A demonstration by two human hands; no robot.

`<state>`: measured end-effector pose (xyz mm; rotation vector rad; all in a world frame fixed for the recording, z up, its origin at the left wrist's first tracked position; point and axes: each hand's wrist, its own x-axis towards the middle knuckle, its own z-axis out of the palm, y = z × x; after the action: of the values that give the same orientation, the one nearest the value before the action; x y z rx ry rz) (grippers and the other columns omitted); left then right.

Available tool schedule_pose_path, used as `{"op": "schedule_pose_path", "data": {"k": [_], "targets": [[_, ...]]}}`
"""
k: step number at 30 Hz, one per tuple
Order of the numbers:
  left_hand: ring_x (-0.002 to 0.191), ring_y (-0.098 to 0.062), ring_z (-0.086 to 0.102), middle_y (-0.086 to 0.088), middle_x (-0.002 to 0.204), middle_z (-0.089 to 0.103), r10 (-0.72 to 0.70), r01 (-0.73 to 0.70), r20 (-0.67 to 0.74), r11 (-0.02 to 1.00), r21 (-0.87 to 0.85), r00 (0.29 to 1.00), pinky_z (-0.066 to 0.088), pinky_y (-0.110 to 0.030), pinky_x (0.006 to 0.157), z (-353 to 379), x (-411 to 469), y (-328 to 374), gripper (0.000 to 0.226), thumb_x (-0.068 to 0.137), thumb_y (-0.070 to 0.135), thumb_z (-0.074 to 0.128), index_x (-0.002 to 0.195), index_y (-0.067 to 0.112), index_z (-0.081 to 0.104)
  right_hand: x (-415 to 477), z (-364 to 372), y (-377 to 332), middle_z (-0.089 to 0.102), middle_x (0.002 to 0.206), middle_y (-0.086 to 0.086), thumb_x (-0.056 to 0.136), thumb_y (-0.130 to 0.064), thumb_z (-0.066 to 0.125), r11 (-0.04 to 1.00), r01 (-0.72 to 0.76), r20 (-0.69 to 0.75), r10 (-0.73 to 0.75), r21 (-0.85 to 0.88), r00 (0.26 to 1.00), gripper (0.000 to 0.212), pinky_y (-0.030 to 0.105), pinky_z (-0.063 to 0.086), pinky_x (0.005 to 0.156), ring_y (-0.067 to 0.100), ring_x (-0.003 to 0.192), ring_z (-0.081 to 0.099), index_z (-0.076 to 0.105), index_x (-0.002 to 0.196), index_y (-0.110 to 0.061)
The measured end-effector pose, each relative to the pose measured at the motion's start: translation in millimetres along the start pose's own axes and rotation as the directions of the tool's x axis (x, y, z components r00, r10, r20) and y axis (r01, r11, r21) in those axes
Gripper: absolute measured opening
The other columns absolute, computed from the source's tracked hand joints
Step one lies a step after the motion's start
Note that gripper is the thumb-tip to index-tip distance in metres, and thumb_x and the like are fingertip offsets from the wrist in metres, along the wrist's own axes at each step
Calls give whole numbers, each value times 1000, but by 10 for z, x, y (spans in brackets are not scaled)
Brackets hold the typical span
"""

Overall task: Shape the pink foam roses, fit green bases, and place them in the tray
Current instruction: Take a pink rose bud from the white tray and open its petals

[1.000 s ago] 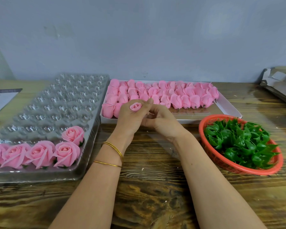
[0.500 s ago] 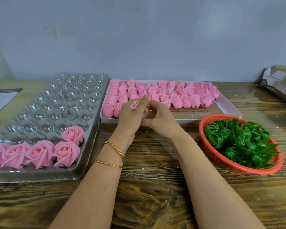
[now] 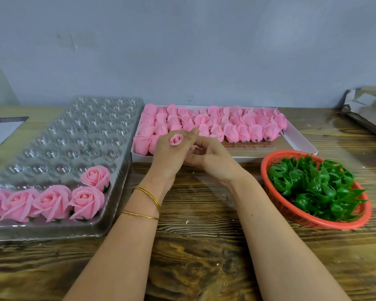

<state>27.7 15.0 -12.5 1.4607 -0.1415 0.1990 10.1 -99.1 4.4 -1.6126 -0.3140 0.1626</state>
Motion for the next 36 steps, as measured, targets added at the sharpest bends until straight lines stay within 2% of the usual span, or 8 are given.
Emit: {"op": "schedule_pose_path", "data": {"k": [2, 6, 11, 18, 24, 29, 32, 36], "targets": [[69, -15, 64, 4, 61, 62, -11, 11, -17, 1000, -15, 1000, 55, -36, 73, 5, 1, -6, 28, 79, 44, 70, 56, 28, 65, -1, -3, -1, 53, 118, 43, 88, 9, 61, 1000, 11, -8, -11, -10, 1000, 29, 50, 45, 103, 44, 104, 61, 63, 116, -1], [71, -21, 65, -4, 64, 61, -40, 39, -37, 999, -24, 999, 56, -44, 80, 28, -3, -2, 32, 82, 45, 65, 57, 25, 65, 11, -9, 17, 66, 92, 17, 79, 13, 69, 998, 26, -25, -27, -49, 999, 36, 26, 54, 84, 15, 84, 63, 64, 112, -1], [73, -25, 60, -5, 62, 57, -56, 56, -67, 998, -1, 996, 53, -47, 84, 49, -16, 19, 39, 83, 49, 61, 51, 27, 61, 63, -5, 51, 63, 79, -2, 73, 12, 74, 990, 51, -69, -60, -131, 996, 35, 19, 52, 72, 9, 75, 62, 61, 99, -7], [82, -17, 71, -1, 79, 74, -5, 5, 9, 1000, 0, 1000, 58, -39, 82, 30, -29, 11, 21, 80, 47, 69, 75, 27, 74, 63, -13, 45, 70, 106, 21, 77, 11, 72, 991, 52, -85, -64, -126, 994, 45, 39, 54, 95, 33, 103, 67, 62, 120, 0], [84, -13, 70, 2, 82, 74, 29, -29, 35, 1000, 9, 999, 55, -30, 77, 4, -10, -21, 13, 82, 42, 69, 80, 30, 75, 41, -34, 38, 72, 110, 9, 83, 6, 69, 991, 51, -66, -60, -126, 996, 41, 35, 52, 99, 18, 108, 67, 65, 122, -5], [79, -12, 71, 3, 80, 74, 31, -31, 3, 999, 9, 1000, 56, -27, 71, 33, -25, -36, 12, 92, 31, 65, 85, 26, 72, 54, -18, 17, 71, 105, 21, 74, 12, 68, 991, 67, -93, -78, -112, 993, 44, 38, 56, 91, 25, 97, 68, 66, 114, -6], [87, -22, 72, -8, 92, 74, 36, -35, -24, 998, 55, 999, 60, -37, 74, 43, -37, -8, 13, 95, 28, 63, 94, 17, 70, 63, -3, -4, 68, 92, 6, 59, -6, 62, 999, 39, -155, -42, -23, 987, 41, 29, 55, 73, 12, 81, 64, 65, 99, -17], [63, -24, 52, -17, 72, 59, 163, -140, -58, 950, 279, 985, 49, -44, 63, 61, -51, 23, 31, 96, 25, 60, 77, 0, 59, 79, -39, -33, 61, 89, 1, 63, -20, 64, 992, 40, -257, -8, 122, 966, 29, 33, 47, 74, 14, 79, 58, 64, 93, -19]]}}
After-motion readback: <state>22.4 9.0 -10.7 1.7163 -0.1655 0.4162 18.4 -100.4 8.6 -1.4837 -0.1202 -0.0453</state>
